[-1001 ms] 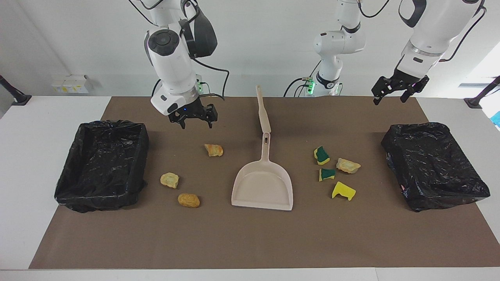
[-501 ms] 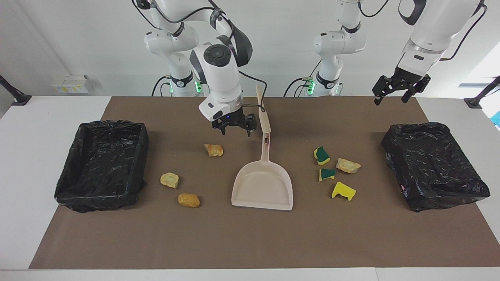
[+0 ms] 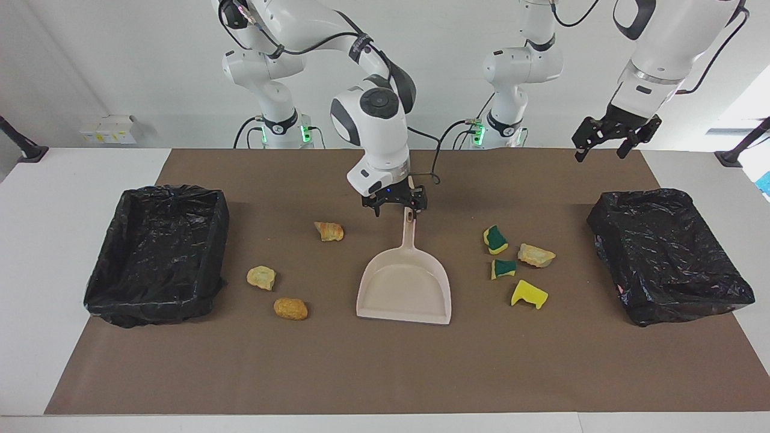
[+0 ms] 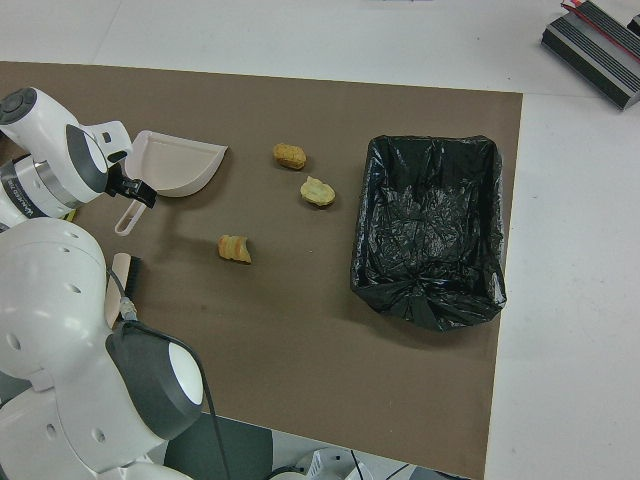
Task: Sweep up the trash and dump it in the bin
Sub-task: 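Grasp the dustpan handle with the right gripper while the left gripper approaches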
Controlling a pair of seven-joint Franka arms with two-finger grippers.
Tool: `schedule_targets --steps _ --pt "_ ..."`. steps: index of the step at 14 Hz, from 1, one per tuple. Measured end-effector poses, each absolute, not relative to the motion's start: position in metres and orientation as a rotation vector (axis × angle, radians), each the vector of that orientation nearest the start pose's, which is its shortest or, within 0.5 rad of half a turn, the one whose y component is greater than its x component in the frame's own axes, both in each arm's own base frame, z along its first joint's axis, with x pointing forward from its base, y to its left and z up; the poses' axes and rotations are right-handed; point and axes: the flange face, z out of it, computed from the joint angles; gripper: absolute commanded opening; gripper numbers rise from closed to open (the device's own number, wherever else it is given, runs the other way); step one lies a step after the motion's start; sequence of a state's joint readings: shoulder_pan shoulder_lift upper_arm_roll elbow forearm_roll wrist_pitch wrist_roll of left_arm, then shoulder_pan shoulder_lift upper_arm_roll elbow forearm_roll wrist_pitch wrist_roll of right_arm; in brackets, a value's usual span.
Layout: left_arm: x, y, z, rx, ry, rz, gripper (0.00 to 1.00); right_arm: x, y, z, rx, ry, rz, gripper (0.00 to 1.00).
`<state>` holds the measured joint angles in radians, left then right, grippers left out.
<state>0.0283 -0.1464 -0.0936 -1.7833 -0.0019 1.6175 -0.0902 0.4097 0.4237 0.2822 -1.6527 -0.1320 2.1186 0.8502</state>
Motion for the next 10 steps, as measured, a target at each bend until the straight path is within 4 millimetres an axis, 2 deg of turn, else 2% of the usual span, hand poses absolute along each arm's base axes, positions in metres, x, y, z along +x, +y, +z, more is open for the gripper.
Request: schedule_targets --steps 2,5,10 --pt "0.508 -0.038 0.586 -3.133 -0.024 0.081 1.00 0.541 0.417 0.360 -3.094 0.170 -0.078 0.90" --pt "0.507 -0.046 0.571 -3.146 0.022 0.103 1.00 0.547 0.416 0.356 -3.096 0.172 -0.088 0.61" --pt "0.504 -0.067 0.564 -3.142 0.087 0.122 1.00 0.544 0.417 0.352 -3.106 0.167 -0.072 0.60"
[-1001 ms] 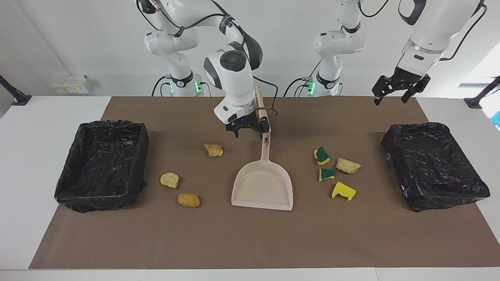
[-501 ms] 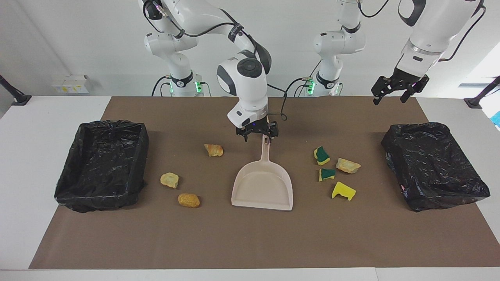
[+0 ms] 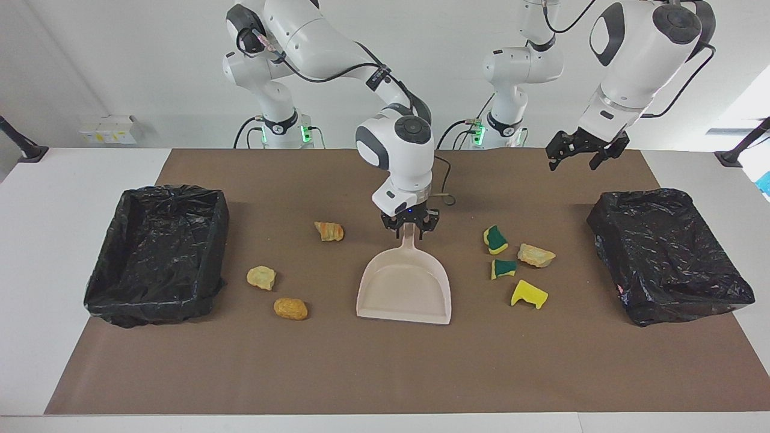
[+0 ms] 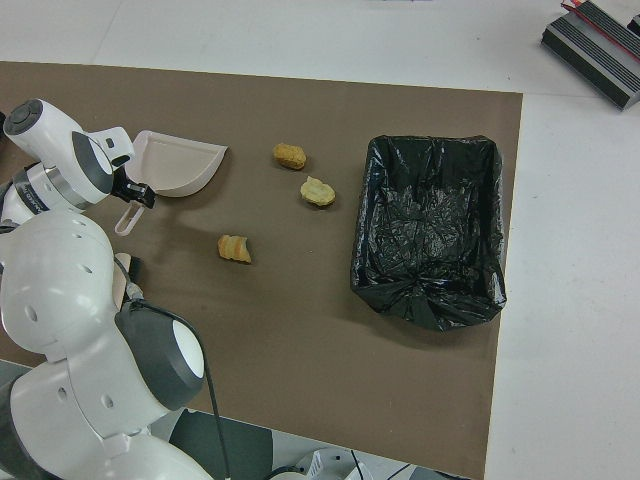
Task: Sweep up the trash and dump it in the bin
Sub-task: 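Grasp the dustpan handle with the right gripper while the left gripper approaches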
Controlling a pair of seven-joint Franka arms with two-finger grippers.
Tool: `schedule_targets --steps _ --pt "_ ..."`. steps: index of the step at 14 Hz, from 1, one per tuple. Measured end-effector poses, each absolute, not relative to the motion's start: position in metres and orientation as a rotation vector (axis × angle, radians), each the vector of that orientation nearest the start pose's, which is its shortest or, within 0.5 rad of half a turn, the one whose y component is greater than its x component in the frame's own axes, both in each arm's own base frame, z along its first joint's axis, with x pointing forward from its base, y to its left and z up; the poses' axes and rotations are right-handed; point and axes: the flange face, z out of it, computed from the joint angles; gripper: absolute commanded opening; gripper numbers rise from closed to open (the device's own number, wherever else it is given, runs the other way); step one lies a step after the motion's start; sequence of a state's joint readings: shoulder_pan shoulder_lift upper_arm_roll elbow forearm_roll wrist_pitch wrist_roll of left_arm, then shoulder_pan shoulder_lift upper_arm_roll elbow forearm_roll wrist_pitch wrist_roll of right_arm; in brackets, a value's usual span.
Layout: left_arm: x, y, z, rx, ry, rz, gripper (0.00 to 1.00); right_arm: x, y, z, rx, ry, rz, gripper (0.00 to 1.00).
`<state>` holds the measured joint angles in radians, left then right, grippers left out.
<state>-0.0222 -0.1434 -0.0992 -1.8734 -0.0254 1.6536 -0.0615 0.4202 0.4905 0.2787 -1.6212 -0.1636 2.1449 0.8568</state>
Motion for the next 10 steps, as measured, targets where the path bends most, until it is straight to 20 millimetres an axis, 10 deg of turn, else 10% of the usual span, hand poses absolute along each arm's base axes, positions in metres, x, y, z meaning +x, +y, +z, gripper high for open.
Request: schedule_targets --steps 1,3,10 --pt "0.503 -0.069 0.562 -3.141 0.093 0.129 1.00 0.542 0.417 0.349 -3.112 0.163 -0.062 0.53" --pt "0.500 -0.085 0.560 -3.138 0.141 0.138 1.00 0.539 0.417 0.347 -3.118 0.159 -0.053 0.04" --pt "0.454 -0.118 0.537 -3.128 0.190 0.264 1.00 0.556 0.391 0.368 -3.131 0.089 -0.063 0.00"
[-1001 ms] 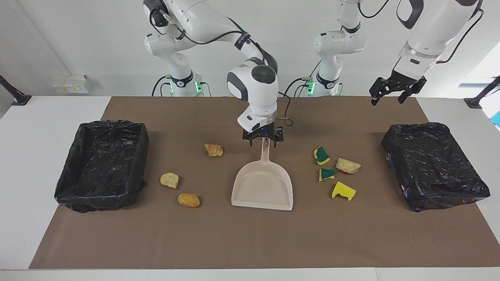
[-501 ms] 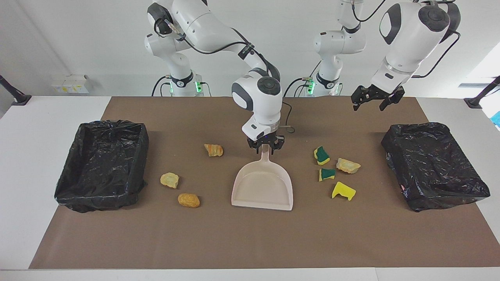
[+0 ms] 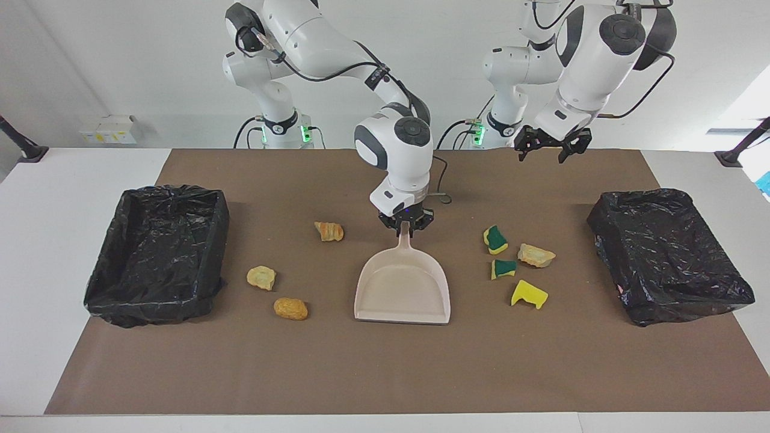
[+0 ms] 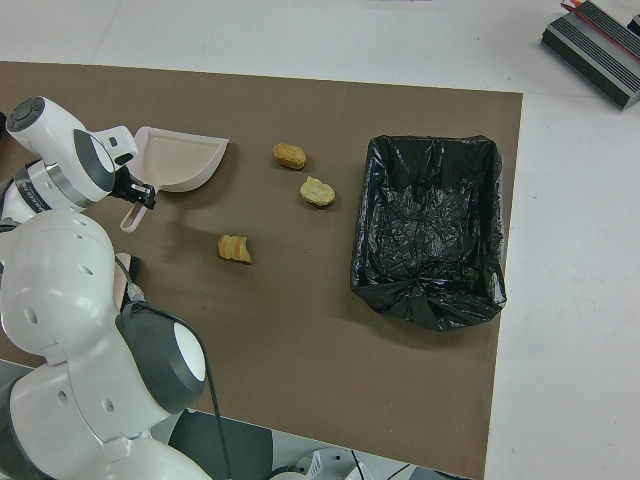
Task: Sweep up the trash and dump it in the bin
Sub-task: 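Grasp the dustpan handle with the right gripper while the left gripper approaches, then carry the dustpan toward the sponges while the left gripper grasps the brush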
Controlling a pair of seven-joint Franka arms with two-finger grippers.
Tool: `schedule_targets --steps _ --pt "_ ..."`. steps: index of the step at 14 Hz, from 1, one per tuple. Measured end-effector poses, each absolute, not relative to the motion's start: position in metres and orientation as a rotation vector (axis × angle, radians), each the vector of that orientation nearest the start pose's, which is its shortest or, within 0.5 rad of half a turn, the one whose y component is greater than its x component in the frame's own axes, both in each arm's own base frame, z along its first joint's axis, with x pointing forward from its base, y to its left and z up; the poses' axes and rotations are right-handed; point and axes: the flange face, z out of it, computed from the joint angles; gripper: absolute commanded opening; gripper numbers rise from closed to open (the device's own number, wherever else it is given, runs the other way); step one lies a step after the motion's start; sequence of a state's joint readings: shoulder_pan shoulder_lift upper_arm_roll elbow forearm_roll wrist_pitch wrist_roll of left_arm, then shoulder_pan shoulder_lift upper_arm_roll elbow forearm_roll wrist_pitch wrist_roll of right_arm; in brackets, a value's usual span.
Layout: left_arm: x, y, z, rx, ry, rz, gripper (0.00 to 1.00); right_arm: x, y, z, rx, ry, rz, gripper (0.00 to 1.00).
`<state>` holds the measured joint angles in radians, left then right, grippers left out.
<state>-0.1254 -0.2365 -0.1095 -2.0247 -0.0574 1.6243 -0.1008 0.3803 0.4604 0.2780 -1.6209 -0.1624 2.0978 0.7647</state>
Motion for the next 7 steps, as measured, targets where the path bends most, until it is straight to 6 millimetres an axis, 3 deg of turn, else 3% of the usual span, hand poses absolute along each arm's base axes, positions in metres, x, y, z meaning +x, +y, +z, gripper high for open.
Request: schedule_targets --steps 2,4,7 --pt "0.438 -0.119 0.531 -3.144 0.130 0.250 1.00 0.577 0.348 0.392 -3.118 -0.001 -0.055 0.00" --pt "0.422 -0.135 0.528 -3.154 0.084 0.253 1.00 0.595 0.299 0.418 -3.110 -0.134 -0.040 0.00" --pt "0.380 -0.204 0.522 -3.163 0.034 0.236 1.00 0.608 0.240 0.442 -3.111 -0.359 -0.013 0.00"
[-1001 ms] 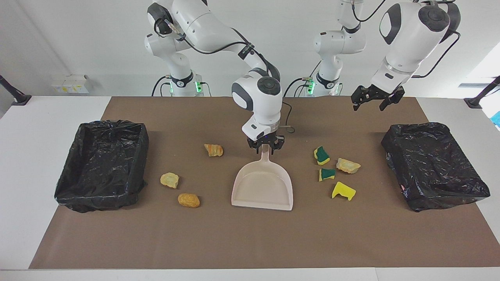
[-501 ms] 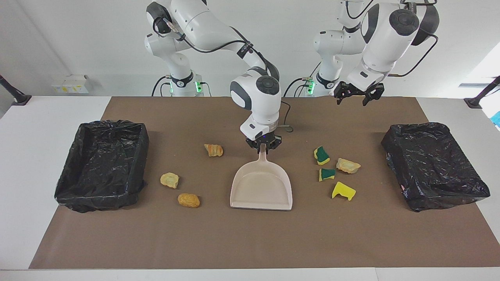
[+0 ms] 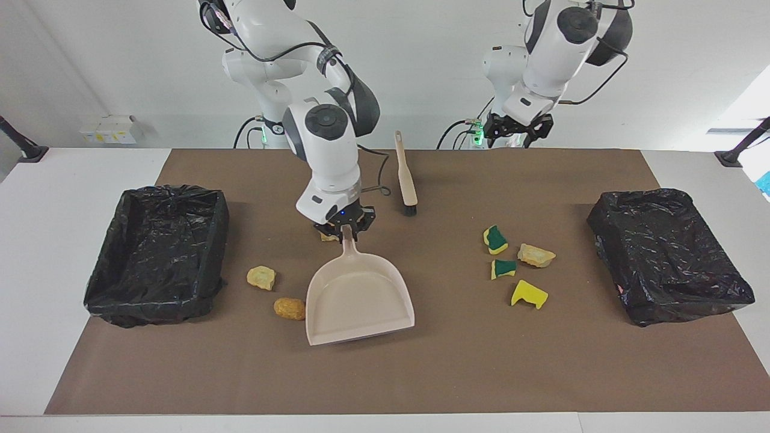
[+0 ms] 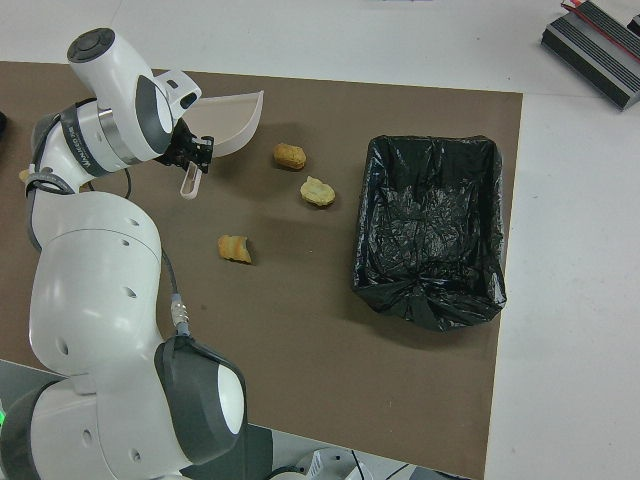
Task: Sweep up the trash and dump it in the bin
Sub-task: 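Carry the dustpan toward the sponges while the left gripper grasps the brush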
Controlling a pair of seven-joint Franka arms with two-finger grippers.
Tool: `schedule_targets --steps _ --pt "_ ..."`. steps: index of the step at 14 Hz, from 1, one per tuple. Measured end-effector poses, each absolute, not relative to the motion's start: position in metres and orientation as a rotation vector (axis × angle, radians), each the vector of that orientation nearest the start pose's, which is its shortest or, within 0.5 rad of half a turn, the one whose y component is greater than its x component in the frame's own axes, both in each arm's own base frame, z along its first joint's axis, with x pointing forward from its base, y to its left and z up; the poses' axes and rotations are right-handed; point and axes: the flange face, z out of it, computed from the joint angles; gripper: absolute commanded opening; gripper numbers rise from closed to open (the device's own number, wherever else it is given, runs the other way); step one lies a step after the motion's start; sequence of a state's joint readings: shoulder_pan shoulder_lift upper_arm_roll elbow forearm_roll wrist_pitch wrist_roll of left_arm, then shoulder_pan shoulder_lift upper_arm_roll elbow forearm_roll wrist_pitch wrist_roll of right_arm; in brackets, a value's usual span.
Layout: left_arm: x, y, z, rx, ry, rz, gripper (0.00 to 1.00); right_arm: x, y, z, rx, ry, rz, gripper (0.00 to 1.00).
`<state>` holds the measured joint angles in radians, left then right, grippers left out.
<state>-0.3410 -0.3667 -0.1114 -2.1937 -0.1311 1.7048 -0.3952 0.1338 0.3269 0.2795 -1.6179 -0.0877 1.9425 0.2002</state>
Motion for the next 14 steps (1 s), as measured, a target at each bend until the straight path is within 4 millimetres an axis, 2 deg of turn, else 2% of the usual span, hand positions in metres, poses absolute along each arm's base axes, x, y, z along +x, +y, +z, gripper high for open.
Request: schedule_targets --steps 2,5,6,8,9,11,12,14 --pt "0.351 -0.258 0.519 -3.186 -0.019 0.191 1.00 0.613 0.216 0.446 -3.092 -0.540 0.011 0.00" --pt "0.315 -0.321 0.500 -3.217 -0.088 0.153 1.00 0.618 0.187 0.441 -3.042 -0.785 0.060 0.00" --pt "0.304 -0.344 0.487 -3.221 -0.117 0.148 1.00 0.619 0.177 0.439 -3.015 -0.878 0.092 0.00" --pt "0.278 -0.395 0.442 -3.215 -0.131 0.162 1.00 0.619 0.157 0.435 -2.932 -1.095 0.158 0.00" --pt "0.269 -0.413 0.417 -3.201 -0.123 0.181 1.00 0.619 0.148 0.434 -2.882 -1.197 0.185 0.00" --pt "0.266 -0.426 0.373 -3.150 -0.113 0.237 1.00 0.619 0.133 0.432 -2.769 -1.397 0.228 0.00" --pt "0.266 -0.426 0.360 -3.127 -0.115 0.260 1.00 0.618 0.131 0.431 -2.713 -1.486 0.238 0.00" --pt "0.262 -0.420 0.347 -3.100 -0.117 0.282 1.00 0.617 0.133 0.432 -2.597 -1.662 0.241 0.00"
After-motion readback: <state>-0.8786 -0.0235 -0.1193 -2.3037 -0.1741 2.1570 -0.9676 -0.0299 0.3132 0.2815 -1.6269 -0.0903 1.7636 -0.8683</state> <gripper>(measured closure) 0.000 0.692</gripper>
